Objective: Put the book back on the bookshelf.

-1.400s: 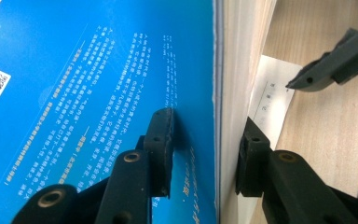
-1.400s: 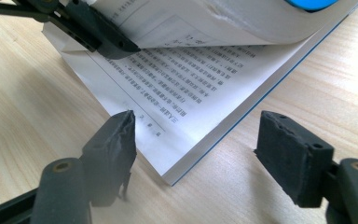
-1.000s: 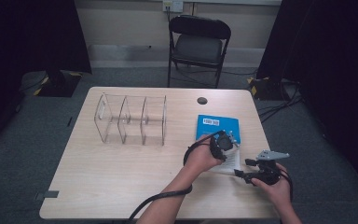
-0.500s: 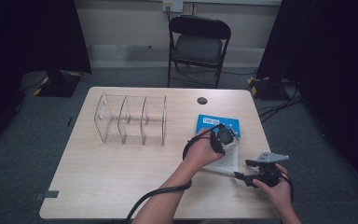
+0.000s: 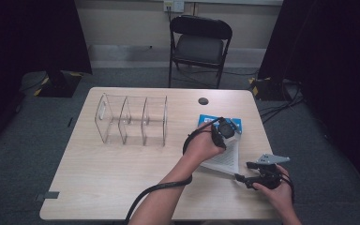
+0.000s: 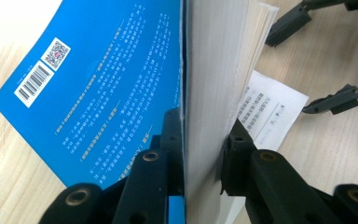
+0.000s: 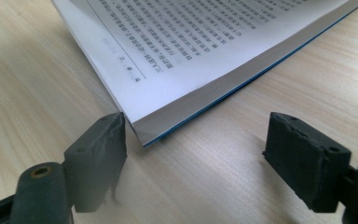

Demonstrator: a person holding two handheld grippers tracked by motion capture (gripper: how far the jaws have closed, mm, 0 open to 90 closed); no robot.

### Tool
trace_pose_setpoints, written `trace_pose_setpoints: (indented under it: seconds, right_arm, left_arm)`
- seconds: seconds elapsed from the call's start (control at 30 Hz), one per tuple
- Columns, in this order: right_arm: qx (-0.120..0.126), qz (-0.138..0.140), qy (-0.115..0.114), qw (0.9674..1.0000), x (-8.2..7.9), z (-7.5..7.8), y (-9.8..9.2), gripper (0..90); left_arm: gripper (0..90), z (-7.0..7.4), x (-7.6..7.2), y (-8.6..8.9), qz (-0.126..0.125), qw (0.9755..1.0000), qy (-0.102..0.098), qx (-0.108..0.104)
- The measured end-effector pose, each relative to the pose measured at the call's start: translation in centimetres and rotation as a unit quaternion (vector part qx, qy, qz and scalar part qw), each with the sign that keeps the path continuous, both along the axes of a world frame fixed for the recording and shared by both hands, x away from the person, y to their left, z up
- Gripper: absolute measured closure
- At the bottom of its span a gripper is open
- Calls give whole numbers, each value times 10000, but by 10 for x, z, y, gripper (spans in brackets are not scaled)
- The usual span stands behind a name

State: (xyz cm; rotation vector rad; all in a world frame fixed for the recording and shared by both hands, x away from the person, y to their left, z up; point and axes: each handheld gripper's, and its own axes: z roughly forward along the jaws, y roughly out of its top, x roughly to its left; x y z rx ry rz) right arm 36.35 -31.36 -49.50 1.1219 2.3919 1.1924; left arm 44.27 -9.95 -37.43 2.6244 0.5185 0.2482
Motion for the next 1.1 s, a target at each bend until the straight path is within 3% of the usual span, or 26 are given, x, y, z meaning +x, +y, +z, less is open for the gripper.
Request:
trace_pose_setpoints:
  seconds: [0.9, 0.93, 1.1]
  right_arm:
    - [-159, 92, -27, 9998, -4, -3, 9, 191]
    - [-173, 75, -48, 9998, -3, -3, 9, 191]
    - [-239, 73, -104, 9996, -3, -4, 11, 188]
  left_arm:
    - [754, 33, 6, -3, 131, 9998, 21, 136]
    - [754, 33, 5, -3, 230, 9997, 51, 70]
    - [753, 39, 5, -4, 147, 9997, 34, 179]
